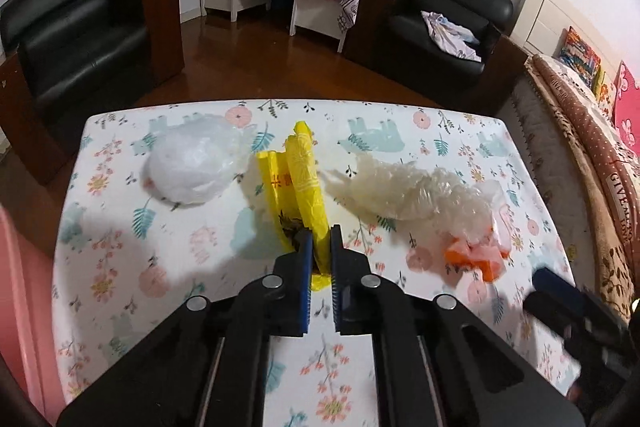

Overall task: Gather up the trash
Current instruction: 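Grasp the yellow plastic bag with the left tool, then hold yellow bag in left tool while right tool grasps the orange-and-white packet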

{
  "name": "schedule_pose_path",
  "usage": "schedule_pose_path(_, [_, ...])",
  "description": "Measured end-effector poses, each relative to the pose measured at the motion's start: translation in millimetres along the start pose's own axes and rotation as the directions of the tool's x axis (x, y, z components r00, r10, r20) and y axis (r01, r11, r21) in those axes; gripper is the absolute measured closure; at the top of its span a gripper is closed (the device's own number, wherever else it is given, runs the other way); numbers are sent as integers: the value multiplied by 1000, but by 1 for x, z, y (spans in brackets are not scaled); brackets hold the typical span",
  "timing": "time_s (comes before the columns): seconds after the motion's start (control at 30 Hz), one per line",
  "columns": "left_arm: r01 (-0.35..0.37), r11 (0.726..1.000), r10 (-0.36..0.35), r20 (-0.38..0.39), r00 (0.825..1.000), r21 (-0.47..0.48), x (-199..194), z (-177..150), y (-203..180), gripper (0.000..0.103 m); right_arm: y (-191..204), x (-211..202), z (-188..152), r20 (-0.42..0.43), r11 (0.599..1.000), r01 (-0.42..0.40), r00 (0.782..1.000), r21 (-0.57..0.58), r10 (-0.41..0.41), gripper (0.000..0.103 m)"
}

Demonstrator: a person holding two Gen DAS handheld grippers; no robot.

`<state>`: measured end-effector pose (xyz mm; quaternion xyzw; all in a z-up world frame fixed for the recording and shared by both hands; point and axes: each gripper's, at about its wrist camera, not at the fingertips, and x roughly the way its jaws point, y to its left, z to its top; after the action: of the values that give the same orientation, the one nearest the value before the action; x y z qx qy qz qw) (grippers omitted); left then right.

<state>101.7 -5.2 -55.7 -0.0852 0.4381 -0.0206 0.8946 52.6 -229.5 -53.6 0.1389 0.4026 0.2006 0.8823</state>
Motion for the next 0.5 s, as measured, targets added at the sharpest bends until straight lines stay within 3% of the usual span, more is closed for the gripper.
schedule_pose_path(0.27, [14,1000,-14,12,1000,24,-34,-31,12,96,-6,16,28,13,1000,-23,1000,14,23,48])
schedule_pose_path(0.5, [12,999,-12,7,1000,38,-48,-47,18,96,-6,46,33,-46,999,-4,999,-37,2,50])
